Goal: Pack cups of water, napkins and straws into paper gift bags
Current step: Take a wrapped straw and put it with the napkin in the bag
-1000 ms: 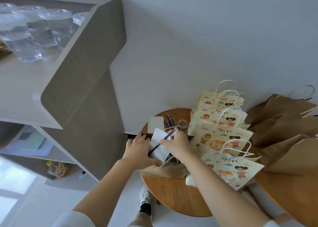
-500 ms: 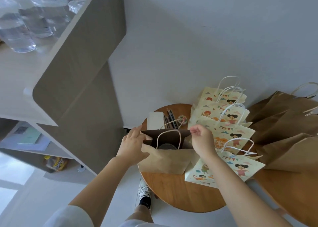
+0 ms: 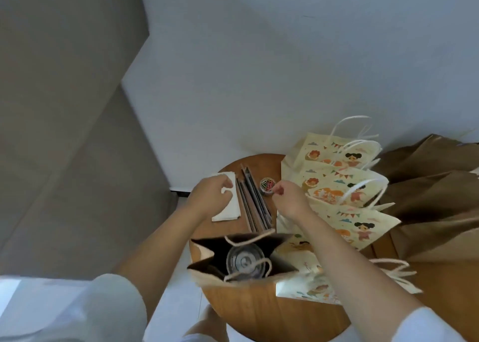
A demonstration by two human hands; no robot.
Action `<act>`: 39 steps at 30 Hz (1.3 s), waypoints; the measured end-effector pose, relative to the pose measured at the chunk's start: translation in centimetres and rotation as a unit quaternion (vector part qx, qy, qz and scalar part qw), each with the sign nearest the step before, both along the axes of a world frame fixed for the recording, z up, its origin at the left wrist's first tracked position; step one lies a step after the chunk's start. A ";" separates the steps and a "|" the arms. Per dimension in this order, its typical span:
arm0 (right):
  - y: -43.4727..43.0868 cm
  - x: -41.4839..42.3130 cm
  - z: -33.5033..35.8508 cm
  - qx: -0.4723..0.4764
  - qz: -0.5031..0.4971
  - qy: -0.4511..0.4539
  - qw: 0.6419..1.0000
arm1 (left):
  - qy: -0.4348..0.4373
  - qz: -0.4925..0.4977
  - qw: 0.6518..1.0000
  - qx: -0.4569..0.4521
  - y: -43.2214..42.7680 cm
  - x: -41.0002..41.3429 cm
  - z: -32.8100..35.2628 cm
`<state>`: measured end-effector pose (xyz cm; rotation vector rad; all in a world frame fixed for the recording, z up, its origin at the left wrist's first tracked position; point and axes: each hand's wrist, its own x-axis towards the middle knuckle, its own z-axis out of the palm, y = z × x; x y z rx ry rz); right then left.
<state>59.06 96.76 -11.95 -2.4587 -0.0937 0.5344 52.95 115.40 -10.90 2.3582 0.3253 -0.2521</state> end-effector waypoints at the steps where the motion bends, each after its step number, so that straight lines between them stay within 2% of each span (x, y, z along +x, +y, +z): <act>1: 0.5 1.2 -1.0 -0.015 -0.003 0.027 1.000 | 0.014 -0.015 1.000 0.001 0.1 1.6 -0.7; 7: 3.9 8.2 -7.7 -0.096 0.033 0.166 0.981 | 0.112 -0.083 0.990 -0.022 0.1 9.6 -7.0; 9: 4.6 10.0 -9.9 -0.104 -0.015 0.188 0.977 | 0.137 -0.088 0.986 -0.037 0.0 11.3 -8.7; 17: 5.6 13.9 -15.1 -0.166 -0.177 0.171 0.955 | 0.215 -0.111 0.968 -0.072 0.0 14.4 -14.0; 23: 5.3 14.3 -16.1 -0.243 -0.117 0.177 0.946 | 0.236 -0.109 0.961 -0.096 0.0 14.9 -15.5; 28: 5.3 14.2 -16.3 -0.272 -0.081 0.158 0.946 | 0.236 -0.082 0.961 -0.116 0.4 14.9 -15.2; 35: 5.3 13.5 -15.4 -0.212 -0.100 0.127 0.964 | 0.219 -0.071 0.966 -0.117 0.8 13.7 -13.9; 39: 6.1 12.1 -13.3 -0.043 -0.118 0.123 0.984 | 0.200 -0.056 0.971 -0.121 0.5 12.6 -12.3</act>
